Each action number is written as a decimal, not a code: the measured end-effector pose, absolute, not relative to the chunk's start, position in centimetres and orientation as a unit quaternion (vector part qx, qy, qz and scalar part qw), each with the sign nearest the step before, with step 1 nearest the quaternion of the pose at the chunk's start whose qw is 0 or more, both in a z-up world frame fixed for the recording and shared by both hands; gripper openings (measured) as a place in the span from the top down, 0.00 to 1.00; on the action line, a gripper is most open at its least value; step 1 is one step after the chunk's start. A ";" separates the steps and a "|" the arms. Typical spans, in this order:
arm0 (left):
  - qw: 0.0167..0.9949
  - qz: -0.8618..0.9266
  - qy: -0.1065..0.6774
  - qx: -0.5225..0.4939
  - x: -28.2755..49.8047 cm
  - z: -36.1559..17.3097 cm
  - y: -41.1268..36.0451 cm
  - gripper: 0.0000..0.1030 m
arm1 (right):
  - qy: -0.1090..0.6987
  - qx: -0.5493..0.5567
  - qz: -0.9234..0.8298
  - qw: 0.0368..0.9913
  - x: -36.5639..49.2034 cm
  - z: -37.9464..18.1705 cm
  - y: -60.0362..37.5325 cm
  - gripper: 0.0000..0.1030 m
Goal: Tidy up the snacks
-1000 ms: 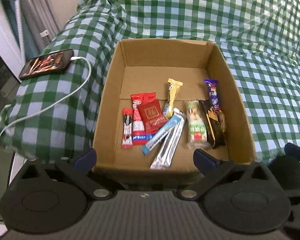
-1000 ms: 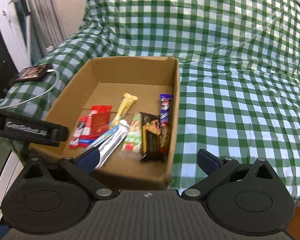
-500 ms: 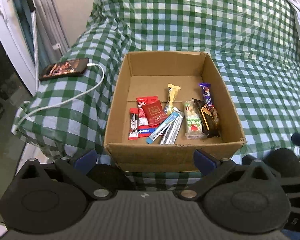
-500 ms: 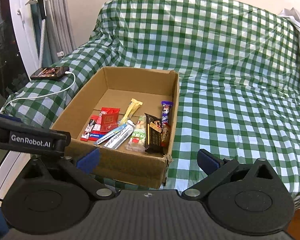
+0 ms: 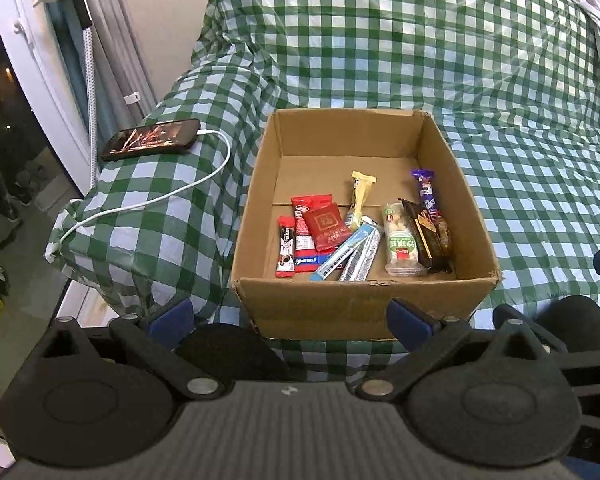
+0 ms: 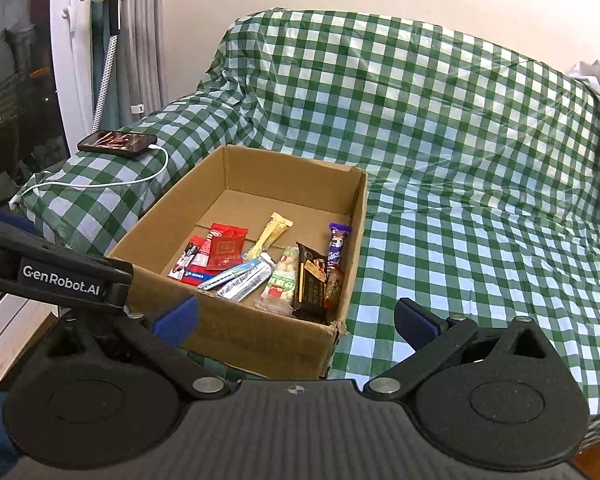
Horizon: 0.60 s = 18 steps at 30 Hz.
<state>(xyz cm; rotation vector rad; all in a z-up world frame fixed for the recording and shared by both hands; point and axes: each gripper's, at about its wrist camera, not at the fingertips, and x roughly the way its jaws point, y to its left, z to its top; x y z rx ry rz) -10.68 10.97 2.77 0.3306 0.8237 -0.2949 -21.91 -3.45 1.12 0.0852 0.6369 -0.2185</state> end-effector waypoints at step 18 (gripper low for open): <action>0.897 -0.140 0.391 0.152 -10.7 2.7 11.2 0.00 | 0.312 0.052 -0.104 0.943 -22.1 1.0 -3.7 0.00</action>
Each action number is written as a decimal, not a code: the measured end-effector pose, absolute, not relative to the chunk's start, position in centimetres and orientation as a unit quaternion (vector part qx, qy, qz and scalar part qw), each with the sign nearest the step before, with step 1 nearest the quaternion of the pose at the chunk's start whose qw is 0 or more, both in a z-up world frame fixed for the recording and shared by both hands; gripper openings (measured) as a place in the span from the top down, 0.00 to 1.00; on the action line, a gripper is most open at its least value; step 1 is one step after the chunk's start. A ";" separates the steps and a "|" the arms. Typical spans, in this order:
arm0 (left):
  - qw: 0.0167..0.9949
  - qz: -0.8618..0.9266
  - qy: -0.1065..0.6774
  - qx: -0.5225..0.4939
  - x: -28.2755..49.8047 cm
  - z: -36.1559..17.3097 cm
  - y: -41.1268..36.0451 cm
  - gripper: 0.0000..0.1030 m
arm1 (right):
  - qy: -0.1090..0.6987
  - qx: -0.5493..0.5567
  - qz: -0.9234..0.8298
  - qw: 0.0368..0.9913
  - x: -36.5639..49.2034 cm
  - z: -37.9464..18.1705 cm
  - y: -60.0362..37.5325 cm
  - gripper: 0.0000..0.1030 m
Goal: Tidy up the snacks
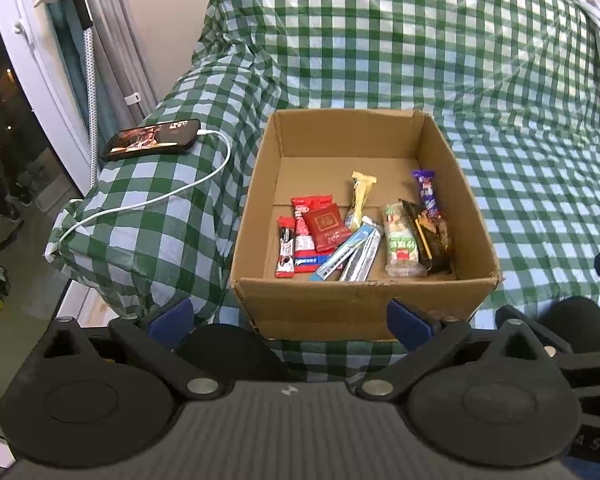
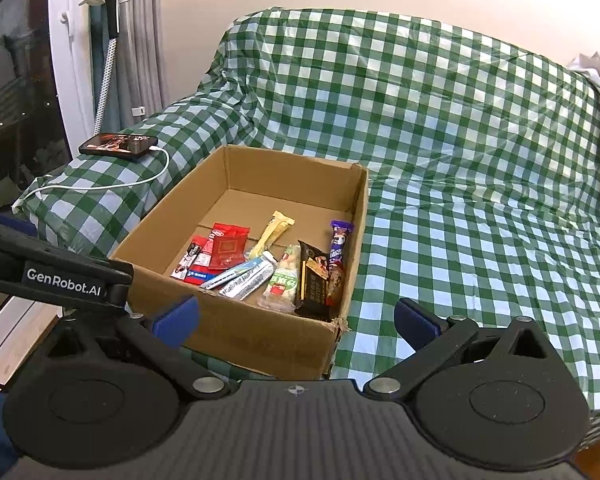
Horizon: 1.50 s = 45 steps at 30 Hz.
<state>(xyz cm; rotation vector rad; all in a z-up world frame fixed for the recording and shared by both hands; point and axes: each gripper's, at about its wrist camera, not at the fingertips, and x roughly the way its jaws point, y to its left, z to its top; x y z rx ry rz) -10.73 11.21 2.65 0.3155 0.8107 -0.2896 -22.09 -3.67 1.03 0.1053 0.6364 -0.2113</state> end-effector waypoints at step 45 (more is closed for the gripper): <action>0.894 -0.102 0.403 0.170 -10.3 2.0 11.7 0.00 | 0.314 0.057 -0.104 0.942 -22.1 0.8 -3.6 0.00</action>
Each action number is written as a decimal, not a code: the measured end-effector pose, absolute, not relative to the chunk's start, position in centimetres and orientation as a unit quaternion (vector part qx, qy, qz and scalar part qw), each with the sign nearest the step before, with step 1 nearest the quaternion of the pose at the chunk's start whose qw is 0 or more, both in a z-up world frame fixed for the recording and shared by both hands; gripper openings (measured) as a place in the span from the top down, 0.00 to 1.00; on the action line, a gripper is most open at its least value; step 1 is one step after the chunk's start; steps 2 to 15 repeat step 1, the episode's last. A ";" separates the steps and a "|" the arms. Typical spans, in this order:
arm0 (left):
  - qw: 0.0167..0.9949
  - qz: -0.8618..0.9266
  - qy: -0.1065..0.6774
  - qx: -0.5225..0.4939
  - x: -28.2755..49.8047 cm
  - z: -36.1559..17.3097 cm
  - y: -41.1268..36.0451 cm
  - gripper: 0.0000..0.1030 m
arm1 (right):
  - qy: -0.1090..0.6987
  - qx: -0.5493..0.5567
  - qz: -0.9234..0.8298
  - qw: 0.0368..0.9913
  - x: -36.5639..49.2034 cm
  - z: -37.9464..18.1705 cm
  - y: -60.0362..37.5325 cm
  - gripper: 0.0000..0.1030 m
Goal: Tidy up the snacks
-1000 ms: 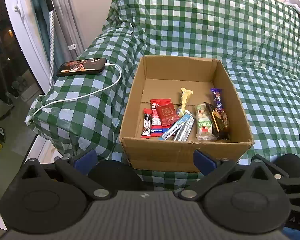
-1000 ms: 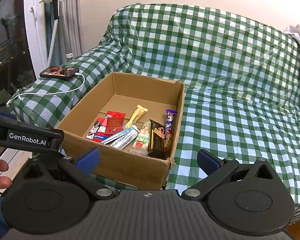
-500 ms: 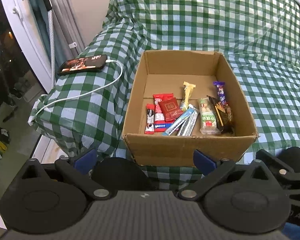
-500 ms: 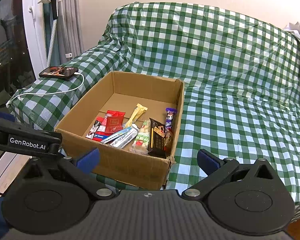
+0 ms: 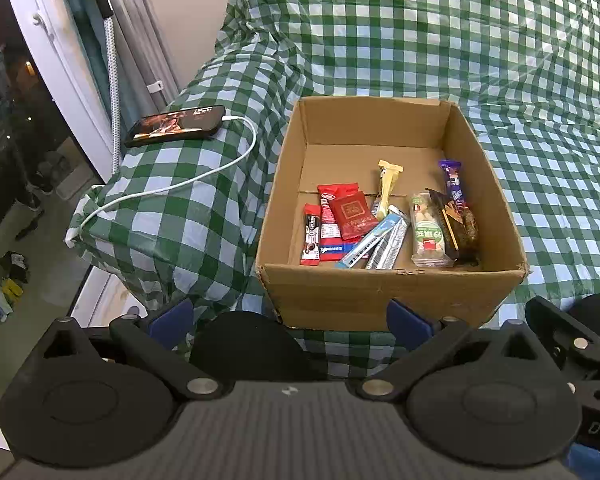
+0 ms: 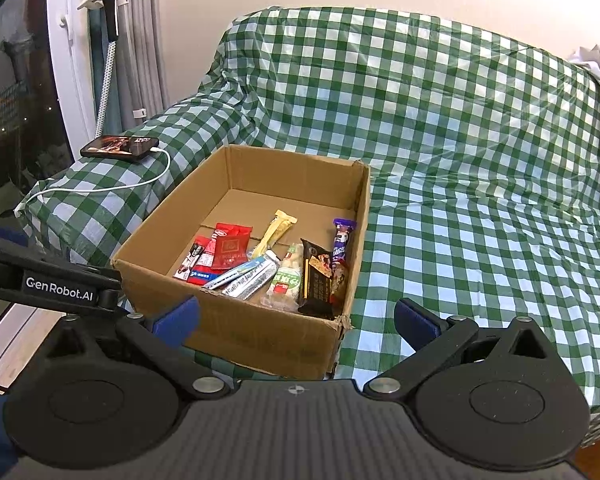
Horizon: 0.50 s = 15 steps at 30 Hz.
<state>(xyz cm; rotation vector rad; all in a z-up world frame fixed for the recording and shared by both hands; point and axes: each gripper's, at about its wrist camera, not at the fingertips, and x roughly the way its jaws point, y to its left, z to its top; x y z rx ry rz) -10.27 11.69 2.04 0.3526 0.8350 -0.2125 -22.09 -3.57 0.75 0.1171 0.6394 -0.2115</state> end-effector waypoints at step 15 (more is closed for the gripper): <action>0.894 -0.101 0.401 0.172 -10.3 2.0 11.7 0.00 | 0.314 0.058 -0.103 0.942 -22.1 0.8 -3.6 0.00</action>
